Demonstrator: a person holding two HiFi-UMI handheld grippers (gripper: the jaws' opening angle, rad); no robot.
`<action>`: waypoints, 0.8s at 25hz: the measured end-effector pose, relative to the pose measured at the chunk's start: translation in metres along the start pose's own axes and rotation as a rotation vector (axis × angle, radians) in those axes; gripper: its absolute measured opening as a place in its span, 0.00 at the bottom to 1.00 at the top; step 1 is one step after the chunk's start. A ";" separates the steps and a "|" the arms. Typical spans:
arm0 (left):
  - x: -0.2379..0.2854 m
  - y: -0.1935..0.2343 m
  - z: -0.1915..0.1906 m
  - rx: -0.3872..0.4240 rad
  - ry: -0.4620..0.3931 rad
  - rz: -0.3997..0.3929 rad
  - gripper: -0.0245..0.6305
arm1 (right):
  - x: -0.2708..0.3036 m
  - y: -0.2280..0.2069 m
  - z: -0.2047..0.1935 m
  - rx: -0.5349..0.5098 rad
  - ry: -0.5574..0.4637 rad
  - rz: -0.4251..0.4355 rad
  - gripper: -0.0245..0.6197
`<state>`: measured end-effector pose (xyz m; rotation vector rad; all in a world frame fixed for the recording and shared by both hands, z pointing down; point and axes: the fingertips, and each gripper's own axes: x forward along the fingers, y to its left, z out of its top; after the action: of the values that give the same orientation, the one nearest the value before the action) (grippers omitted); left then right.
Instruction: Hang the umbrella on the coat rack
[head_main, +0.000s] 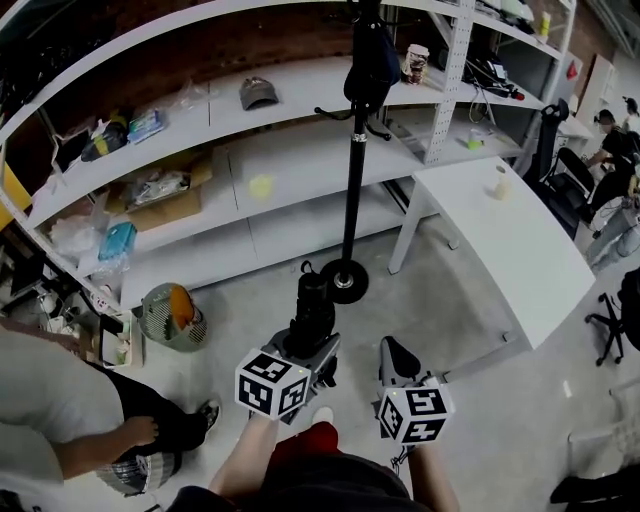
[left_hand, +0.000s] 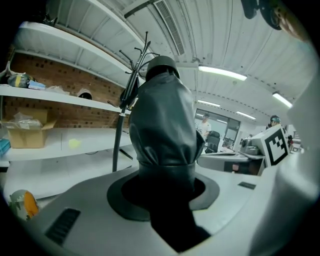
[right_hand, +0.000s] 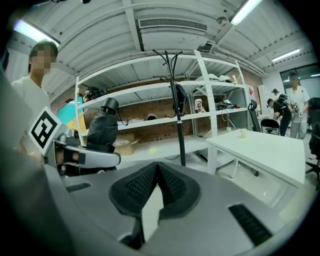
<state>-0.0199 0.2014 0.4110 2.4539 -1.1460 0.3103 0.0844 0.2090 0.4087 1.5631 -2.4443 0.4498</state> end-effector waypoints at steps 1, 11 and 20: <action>0.004 0.010 0.005 -0.004 -0.001 -0.001 0.27 | 0.011 0.001 0.005 -0.002 0.002 0.002 0.07; 0.036 0.077 0.036 -0.009 -0.007 -0.022 0.27 | 0.090 0.002 0.025 -0.003 0.024 -0.003 0.07; 0.064 0.114 0.059 -0.010 -0.012 -0.004 0.27 | 0.139 -0.006 0.034 -0.005 0.054 0.028 0.07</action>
<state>-0.0652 0.0657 0.4126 2.4525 -1.1454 0.2882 0.0312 0.0765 0.4239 1.4968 -2.4276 0.4846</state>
